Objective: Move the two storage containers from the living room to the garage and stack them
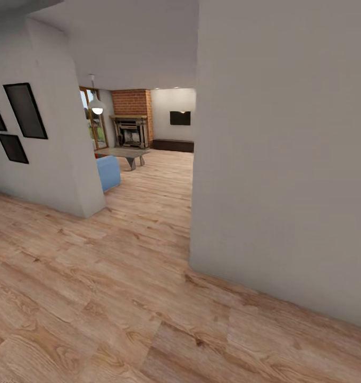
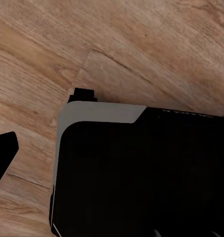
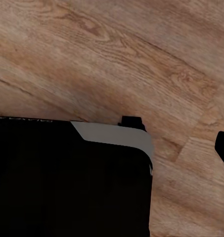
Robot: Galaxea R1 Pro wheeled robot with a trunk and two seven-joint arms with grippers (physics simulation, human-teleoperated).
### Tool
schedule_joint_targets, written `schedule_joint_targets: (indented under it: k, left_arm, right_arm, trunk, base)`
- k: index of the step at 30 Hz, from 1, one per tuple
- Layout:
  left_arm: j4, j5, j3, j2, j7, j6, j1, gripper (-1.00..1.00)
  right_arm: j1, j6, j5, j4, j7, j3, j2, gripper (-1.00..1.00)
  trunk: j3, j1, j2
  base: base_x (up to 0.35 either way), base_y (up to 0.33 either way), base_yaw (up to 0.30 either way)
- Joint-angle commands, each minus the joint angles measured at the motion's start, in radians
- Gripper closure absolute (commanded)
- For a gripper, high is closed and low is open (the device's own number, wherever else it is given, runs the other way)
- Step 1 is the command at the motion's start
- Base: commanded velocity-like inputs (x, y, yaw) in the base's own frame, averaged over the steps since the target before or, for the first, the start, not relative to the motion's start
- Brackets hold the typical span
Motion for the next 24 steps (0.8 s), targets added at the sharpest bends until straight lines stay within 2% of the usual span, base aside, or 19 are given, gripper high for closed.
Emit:
schedule_joint_targets:
  k: [1,24]
  left_arm:
    - [0.0,0.01,-0.001,0.0,-0.004,0.005,-0.001,-1.0]
    - [0.0,0.01,-0.001,0.0,-0.004,0.005,-0.001,-1.0]
  right_arm:
    - [-0.001,-0.006,-0.01,0.003,0.002,0.008,0.001,-1.0]
    - [-0.001,-0.006,-0.01,0.002,0.002,0.008,0.001,-1.0]
  trunk:
    - [-0.001,0.001,-0.001]
    - [-0.001,0.001,-0.001]
  base:
    - [0.322,0.0,0.27]
    - [0.322,0.0,0.27]
